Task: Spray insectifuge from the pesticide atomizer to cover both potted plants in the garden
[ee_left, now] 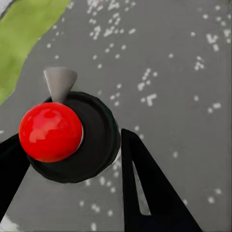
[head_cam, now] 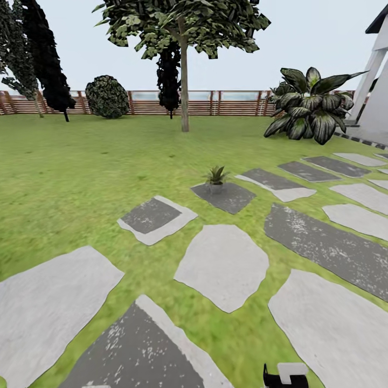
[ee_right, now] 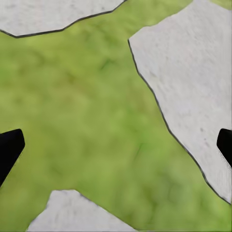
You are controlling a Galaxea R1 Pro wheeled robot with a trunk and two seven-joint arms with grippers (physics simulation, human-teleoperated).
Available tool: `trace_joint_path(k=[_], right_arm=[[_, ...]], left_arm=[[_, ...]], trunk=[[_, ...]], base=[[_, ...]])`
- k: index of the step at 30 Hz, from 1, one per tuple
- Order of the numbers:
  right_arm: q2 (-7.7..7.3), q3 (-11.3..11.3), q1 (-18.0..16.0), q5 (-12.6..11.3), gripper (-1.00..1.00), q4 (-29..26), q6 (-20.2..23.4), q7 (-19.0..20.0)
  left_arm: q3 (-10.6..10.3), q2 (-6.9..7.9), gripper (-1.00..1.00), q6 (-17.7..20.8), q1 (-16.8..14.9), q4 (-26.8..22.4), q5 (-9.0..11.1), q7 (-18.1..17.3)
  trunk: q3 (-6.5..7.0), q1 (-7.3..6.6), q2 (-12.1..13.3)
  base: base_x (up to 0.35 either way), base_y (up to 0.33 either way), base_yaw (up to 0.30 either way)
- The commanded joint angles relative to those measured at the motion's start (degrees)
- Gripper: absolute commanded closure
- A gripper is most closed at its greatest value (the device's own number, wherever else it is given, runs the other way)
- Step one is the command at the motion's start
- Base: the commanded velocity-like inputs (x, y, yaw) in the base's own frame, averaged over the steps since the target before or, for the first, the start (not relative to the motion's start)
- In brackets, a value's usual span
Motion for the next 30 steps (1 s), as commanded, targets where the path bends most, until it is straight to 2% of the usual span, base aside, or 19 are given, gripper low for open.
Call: trace_joint_path(k=[1,12,30], right_arm=[[0.00,-0.3,0.0,0.6,-1.00,0.1,-0.1,-0.3],[0.00,-0.3,0.0,0.6,-1.00,0.1,-0.1,-0.3],[-0.21,-0.3,0.1,0.8,-1.00,0.1,-0.1,-0.2]], left_arm=[[-0.4,0.00,1.00,-0.2,0.0,0.0,0.4,0.1],[-0.4,0.00,1.00,-0.2,0.0,0.0,0.4,0.1],[-0.4,0.00,1.00,-0.2,0.0,0.0,0.4,0.1]], trunk=[[-0.03,0.02,0.0],[0.52,0.02,0.0],[0.56,0.02,0.0]], base=[[0.339,0.000,-0.065],[0.339,0.000,-0.190],[0.339,0.000,-0.008]])
